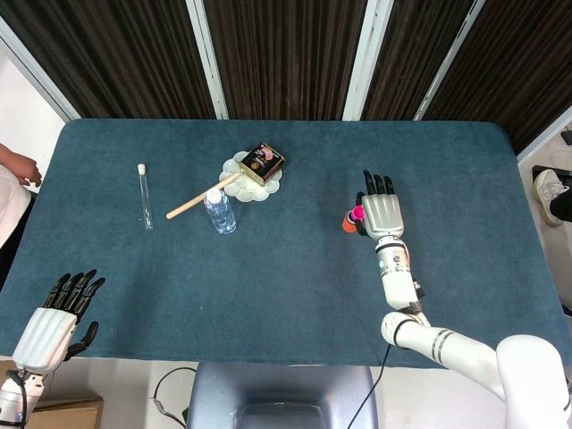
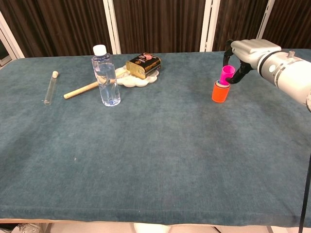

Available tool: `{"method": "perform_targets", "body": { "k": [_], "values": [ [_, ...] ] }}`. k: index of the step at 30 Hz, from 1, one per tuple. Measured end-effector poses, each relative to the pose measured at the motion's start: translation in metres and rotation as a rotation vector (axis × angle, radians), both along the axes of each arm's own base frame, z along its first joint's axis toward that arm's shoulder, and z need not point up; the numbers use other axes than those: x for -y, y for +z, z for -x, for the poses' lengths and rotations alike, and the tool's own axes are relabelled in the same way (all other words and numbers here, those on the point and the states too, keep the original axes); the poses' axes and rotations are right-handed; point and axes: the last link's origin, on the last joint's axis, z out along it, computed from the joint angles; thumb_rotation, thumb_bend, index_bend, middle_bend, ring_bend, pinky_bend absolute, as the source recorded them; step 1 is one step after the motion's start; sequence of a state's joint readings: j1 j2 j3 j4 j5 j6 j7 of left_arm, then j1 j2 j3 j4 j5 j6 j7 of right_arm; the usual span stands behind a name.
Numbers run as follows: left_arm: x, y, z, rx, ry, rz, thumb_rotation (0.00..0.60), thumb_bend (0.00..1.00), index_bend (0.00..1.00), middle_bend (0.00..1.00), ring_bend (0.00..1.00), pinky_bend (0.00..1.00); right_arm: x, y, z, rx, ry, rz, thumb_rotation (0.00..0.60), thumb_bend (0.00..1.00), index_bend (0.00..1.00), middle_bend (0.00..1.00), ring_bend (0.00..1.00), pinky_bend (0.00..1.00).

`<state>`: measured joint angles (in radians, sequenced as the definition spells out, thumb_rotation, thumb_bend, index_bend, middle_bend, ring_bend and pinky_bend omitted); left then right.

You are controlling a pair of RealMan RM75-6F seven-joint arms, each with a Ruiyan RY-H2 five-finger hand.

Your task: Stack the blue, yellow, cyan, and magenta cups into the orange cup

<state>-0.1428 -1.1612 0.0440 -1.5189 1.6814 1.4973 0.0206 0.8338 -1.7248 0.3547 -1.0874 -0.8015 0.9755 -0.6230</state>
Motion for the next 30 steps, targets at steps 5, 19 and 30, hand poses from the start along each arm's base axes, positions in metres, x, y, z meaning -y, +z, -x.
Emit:
{"method": "perform_targets", "body": {
  "k": [5, 19, 30],
  "values": [
    [-0.001, 0.000, 0.000, -0.002, 0.001, 0.001, 0.600, 0.47, 0.00, 0.00, 0.00, 0.06, -0.002, -0.002, 0.000, 0.003, -0.009, -0.027, 0.600, 0.47, 0.15, 0.01, 0.00, 0.00],
    [0.003, 0.007, 0.000, 0.021, -0.013, -0.021, 0.600, 0.47, 0.00, 0.00, 0.00, 0.06, -0.083, 0.044, 0.020, 0.059, 0.107, -0.081, 0.600, 0.39, 0.00, 0.00, 0.00, 0.00],
    [0.003, -0.002, -0.003, 0.000, -0.027, -0.013, 0.600, 0.47, 0.00, 0.00, 0.00, 0.06, -0.255, 0.125, 0.124, 0.007, 0.079, 0.068, 0.600, 0.39, 0.00, 0.00, 0.00, 0.00]
  ]
}}
